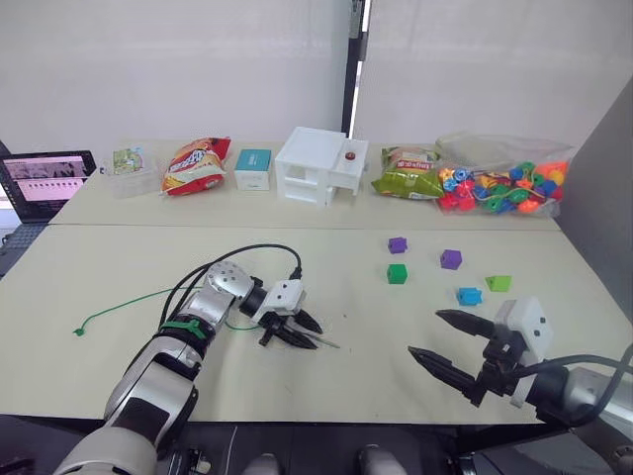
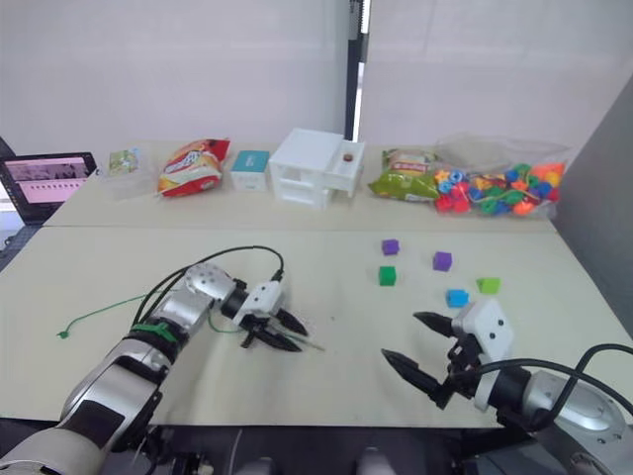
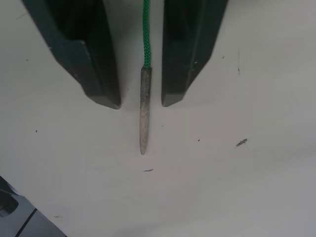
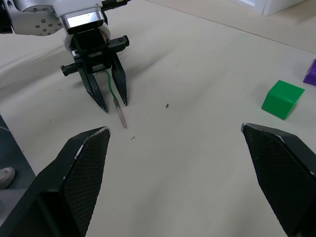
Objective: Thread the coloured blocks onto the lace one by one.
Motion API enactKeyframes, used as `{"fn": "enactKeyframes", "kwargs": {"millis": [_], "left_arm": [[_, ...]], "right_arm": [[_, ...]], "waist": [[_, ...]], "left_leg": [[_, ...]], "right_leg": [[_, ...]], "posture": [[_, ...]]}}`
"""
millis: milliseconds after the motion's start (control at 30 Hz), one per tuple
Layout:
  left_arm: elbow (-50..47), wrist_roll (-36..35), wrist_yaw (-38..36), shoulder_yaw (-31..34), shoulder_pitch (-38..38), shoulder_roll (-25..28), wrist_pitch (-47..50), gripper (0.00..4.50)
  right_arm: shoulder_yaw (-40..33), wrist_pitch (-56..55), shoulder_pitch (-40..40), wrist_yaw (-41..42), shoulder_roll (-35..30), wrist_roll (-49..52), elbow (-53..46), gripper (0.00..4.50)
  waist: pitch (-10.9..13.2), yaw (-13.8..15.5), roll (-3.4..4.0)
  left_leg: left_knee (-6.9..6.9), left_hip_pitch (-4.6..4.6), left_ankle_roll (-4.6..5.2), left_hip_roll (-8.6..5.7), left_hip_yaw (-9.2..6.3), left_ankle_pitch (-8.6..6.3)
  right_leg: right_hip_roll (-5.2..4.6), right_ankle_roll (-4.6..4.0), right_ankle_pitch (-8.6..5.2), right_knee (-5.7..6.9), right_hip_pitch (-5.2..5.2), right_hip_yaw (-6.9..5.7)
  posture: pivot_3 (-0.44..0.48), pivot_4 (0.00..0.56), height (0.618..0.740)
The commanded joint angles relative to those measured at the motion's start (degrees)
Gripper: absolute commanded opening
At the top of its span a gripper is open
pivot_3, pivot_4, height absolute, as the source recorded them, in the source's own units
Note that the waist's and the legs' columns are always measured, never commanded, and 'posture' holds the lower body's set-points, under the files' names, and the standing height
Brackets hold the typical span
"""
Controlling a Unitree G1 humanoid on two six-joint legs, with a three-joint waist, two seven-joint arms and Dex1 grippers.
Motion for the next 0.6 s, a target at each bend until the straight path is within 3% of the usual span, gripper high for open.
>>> {"fn": "enactKeyframes", "kwargs": {"millis": [33, 233, 367, 600], "left_arm": [[2.13, 5.09, -0.72, -2.23, 0.99, 0.06, -0.76, 0.06], [2.71, 6.54, -0.24, -1.23, -0.75, -0.36, -4.05, 0.02], [-0.81, 3.67, -0.86, 0.03, -1.69, 0.35, -1.69, 0.02], [-16.11, -5.10, -0.87, -2.06, 0.64, 9.65, 8.09, 0.02]], "right_arm": [[-0.89, -0.90, 0.08, -0.36, 0.19, 1.40, -2.15, 4.50], [-0.86, -1.15, 0.21, -0.79, 0.75, 1.65, -2.09, 4.50], [-0.59, -1.38, 0.72, -1.97, 1.95, 1.20, -2.44, 4.50], [-0.30, -3.24, 3.57, -10.85, 9.33, -4.55, -0.90, 4.50]], "waist": [[-0.01, -0.10, 0.00], [-0.02, -0.12, -0.01], [-0.02, -0.09, -0.01], [-0.01, -0.39, 0.00]], "left_leg": [[0.00, 0.02, 0.03, 0.01, 0.00, -0.02], [-0.15, 0.85, 0.34, 0.03, 0.00, -0.20], [-0.14, 0.85, 0.35, 0.03, -0.01, -0.20], [-0.16, 0.76, 0.35, 0.03, -0.07, -0.20]], "right_leg": [[0.01, 0.00, 0.00, 0.00, 0.01, 0.00], [0.04, 0.08, -0.09, -0.29, 0.98, 0.00], [0.04, 0.12, -0.13, -0.28, 0.96, 0.00], [0.04, 0.12, -0.13, -0.15, 0.78, 0.01]], "posture": [[0.000, 0.150, 0.740], [0.000, 0.150, 0.740], [0.000, 0.150, 0.740], [0.000, 0.150, 0.740]]}}
